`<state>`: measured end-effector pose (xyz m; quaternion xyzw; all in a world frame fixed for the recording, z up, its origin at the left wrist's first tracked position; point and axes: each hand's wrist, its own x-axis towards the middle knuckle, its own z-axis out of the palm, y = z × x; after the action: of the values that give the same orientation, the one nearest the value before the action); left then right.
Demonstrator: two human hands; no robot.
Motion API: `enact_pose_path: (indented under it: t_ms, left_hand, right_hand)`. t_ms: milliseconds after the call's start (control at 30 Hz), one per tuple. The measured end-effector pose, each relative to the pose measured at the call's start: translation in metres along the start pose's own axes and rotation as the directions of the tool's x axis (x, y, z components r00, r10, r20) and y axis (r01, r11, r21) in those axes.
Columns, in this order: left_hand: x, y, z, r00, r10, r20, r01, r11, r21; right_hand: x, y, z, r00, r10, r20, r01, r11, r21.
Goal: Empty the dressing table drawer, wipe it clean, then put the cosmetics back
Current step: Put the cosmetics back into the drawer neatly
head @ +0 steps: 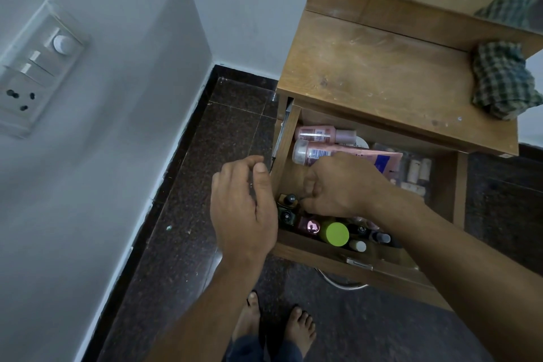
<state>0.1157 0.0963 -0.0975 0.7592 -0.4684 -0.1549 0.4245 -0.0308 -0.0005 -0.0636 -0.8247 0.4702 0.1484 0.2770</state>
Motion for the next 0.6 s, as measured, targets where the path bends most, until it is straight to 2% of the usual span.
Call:
enact_pose_path:
  t_ms: [467,600]
  left_hand:
    - [0.000,-0.001,0.001,1.000,0.021,0.005,-0.021,1.000,0.017]
    - [0.000,-0.001,0.001,1.000,0.018,0.012,-0.018,1.000,0.012]
  right_hand:
    - [0.015,-0.009,0.004,0.997,-0.012,0.078,0.020,0.994,-0.109]
    - [0.019,-0.009,0.002,0.998,-0.014,0.067,0.020,0.996,-0.089]
